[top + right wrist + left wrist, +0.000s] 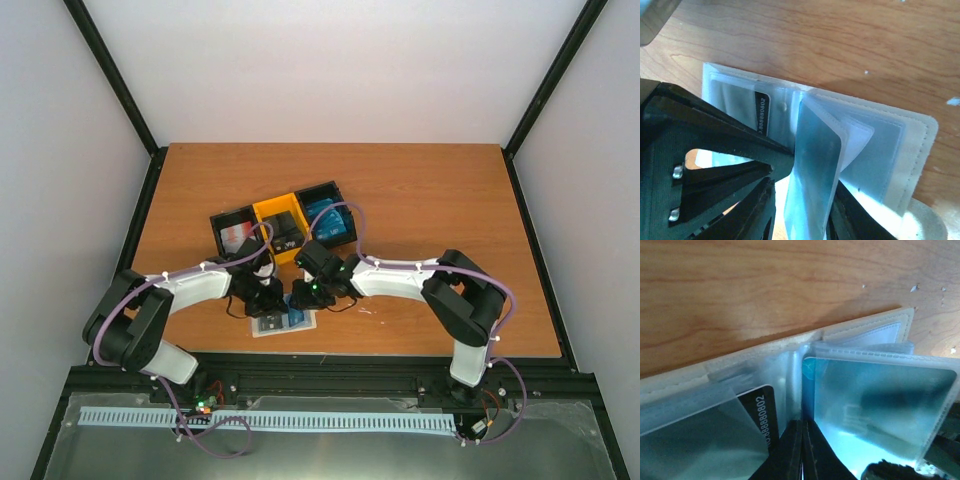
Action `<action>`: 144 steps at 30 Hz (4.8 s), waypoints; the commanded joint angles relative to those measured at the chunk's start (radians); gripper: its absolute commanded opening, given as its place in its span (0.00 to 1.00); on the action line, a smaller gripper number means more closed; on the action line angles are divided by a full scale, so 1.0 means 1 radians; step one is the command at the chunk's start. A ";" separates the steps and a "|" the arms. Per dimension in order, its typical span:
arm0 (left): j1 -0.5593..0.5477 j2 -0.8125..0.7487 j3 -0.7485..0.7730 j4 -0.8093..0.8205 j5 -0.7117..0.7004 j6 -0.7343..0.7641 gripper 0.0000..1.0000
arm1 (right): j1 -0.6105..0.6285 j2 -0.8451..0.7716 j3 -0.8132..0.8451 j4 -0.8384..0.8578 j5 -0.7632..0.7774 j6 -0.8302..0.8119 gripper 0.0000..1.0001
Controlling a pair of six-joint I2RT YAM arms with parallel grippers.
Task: Put the credit cards into the card holder
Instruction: Turn over the card slot in the card holder, then pick up the credit card from the storage box.
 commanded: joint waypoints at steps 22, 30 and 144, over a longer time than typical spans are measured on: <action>0.039 -0.264 0.238 -0.394 -0.435 -0.107 0.20 | 0.047 0.049 0.073 0.165 -0.204 -0.095 0.35; 0.114 -0.323 0.285 -0.422 -0.441 -0.083 0.30 | 0.088 0.140 0.176 0.142 -0.187 -0.145 0.56; 0.283 0.304 0.508 -0.203 -0.475 1.025 0.38 | -0.449 0.382 0.539 -0.280 0.172 -0.360 0.51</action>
